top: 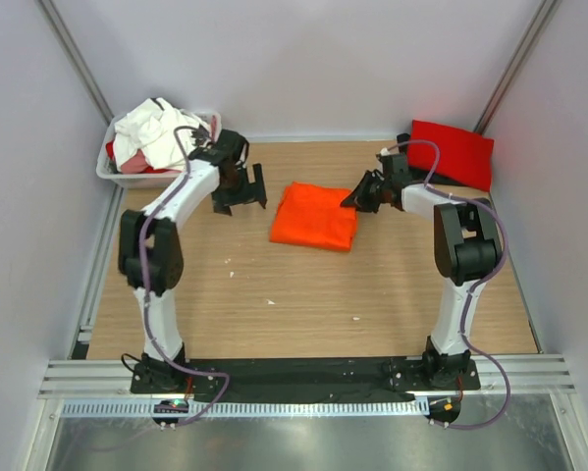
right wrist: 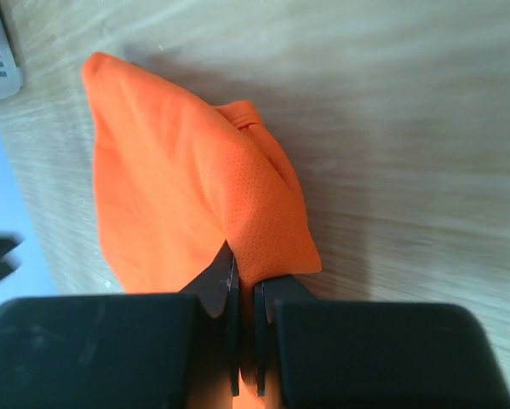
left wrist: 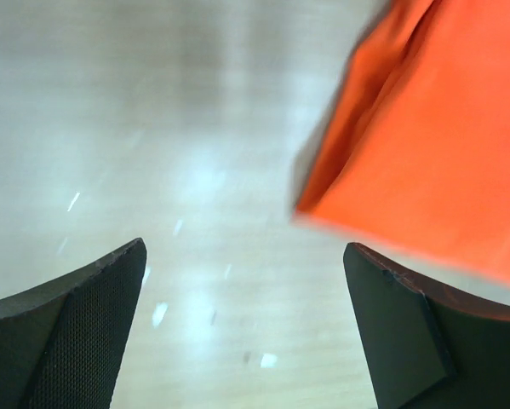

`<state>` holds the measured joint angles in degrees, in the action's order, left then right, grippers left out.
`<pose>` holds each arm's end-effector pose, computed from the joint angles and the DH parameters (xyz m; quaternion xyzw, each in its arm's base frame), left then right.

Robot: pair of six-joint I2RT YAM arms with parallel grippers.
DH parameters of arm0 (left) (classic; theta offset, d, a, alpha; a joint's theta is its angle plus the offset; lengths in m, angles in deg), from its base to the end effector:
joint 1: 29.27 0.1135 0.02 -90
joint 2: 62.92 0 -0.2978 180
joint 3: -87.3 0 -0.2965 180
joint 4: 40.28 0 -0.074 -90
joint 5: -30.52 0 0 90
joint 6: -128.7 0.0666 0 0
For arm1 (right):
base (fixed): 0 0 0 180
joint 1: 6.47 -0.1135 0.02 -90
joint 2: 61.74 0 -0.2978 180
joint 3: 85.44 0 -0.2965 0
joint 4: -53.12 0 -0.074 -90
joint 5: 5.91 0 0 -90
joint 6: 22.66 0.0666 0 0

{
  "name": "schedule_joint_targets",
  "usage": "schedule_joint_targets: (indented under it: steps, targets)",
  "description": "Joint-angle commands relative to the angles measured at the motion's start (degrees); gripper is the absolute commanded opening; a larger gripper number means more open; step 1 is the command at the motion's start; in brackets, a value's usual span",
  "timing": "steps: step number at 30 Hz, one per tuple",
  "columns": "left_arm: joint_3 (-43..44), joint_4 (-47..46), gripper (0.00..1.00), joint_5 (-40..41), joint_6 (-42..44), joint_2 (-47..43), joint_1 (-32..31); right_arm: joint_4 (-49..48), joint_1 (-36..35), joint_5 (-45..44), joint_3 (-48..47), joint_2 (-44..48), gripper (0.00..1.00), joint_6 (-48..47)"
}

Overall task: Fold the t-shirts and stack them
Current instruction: Neatly place the folded tshirt to the corner

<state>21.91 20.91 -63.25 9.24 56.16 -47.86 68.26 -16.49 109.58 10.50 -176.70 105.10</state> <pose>0.4898 -0.1694 0.2227 -0.0856 0.9733 -0.1152 0.1794 0.4807 0.1140 0.1347 0.1367 0.8979 0.3349 0.2509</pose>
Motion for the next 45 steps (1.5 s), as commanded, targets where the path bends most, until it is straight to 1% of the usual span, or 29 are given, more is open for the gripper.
schedule_joint_targets:
  steps: [1,2,3,4,5,6,7,8,10,11,12,13,14,15,17,18,21,24,30,33,38,40,45]
  targets:
    - [-7.90,5.77,0.99,5.70,1.33,-16.49,0.05,11.97,2.89,-1.33,-9.43,4.13,0.01,-8.56]
    - [-10.97,5.51,0.99,5.62,1.76,-22.87,-0.39,14.09,3.60,-1.33,-11.36,3.87,0.01,-9.80]
    - [-18.14,4.72,0.99,4.83,1.94,-25.89,-0.57,15.85,4.13,-1.15,-15.12,3.60,0.01,-12.51]
    - [-21.34,4.19,0.99,4.22,2.12,-28.79,-0.92,19.53,5.35,-1.06,-17.07,2.82,0.01,-13.75]
    - [-25.29,3.23,0.99,4.12,2.12,-34.91,-1.36,21.48,5.97,-1.15,-19.09,2.55,0.01,-14.98]
    - [-31.77,2.78,0.98,2.56,1.94,-37.59,-1.62,23.32,6.76,-1.59,-23.03,2.02,0.01,-16.04]
    - [-35.22,2.43,0.98,0.54,1.59,-40.66,-1.80,27.00,7.47,-1.76,-25.07,1.15,0.01,-18.31]
    - [-37.96,1.90,0.98,-0.18,0.89,-45.47,-2.06,28.51,8.52,-2.72,-29.09,0.70,0.01,-19.20]
    - [-44.53,1.46,0.98,-2.81,0.10,-50.33,-2.15,33.59,9.23,-4.04,-33.59,-0.35,0.01,-22.18]
    - [-45.97,1.63,1.00,-3.00,-0.25,-52.27,-2.24,35.19,9.32,-4.92,-35.97,-1.92,0.01,-22.98]
    - [-47.20,1.90,1.00,-2.74,-1.30,-56.21,-2.24,36.86,10.97,-5.80,-41.30,-2.81,0.01,-23.78]
    - [-48.60,1.99,1.00,-2.56,-1.40,-57.81,-2.24,40.18,11.51,-7.81,-44.31,-4.03,0.01,-24.39]
    - [-48.97,2.07,1.00,-1.95,-1.57,-59.57,-2.33,41.87,12.39,-8.18,-50.52,-6.40,0.01,-25.36]
    - [-48.88,2.34,1.00,-1.51,-1.23,-61.93,-2.33,43.45,13.00,-8.44,-53.62,-7.99,0.01,-25.54]
    - [-47.39,4.00,1.00,-0.46,-0.26,-63.71,-2.33,47.59,13.89,-8.10,-59.86,-10.54,0.01,-25.98]
    - [-47.13,3.92,1.00,0.33,-0.17,-64.24,-2.33,49.43,14.41,-7.92,-65.38,-12.99,0.01,-26.33]
    - [-49.23,1.21,1.00,-0.62,-0.78,-66.52,-2.33,51.11,14.85,-7.39,-73.05,-16.34,0.01,-28.26]
    - [-48.79,1.46,1.00,1.38,-0.87,-67.58,-2.33,49.80,16.08,-7.48,-74.31,-16.88,0.01,-28.01]
    - [-49.06,1.20,1.00,3.15,-1.57,-69.16,-2.24,45.85,16.96,-4.41,-76.06,-17.41,0.01,-27.39]
    - [-49.23,1.02,1.00,3.42,-1.66,-69.52,-1.80,43.13,17.32,-2.56,-76.77,-17.06,0.01,-25.28]
    - [-49.23,1.02,1.00,3.33,-1.66,-68.99,-1.27,41.89,18.90,-0.45,-78.27,-16.09,0.01,-20.98]
    - [-49.23,1.02,1.00,3.33,-1.66,-68.47,-1.01,41.45,19.16,2.18,-78.62,-15.91,0.01,-20.88]
    - [-49.41,0.76,1.00,2.63,-1.49,-68.72,-0.48,41.63,20.91,3.07,-79.58,-15.56,0.01,-20.10]
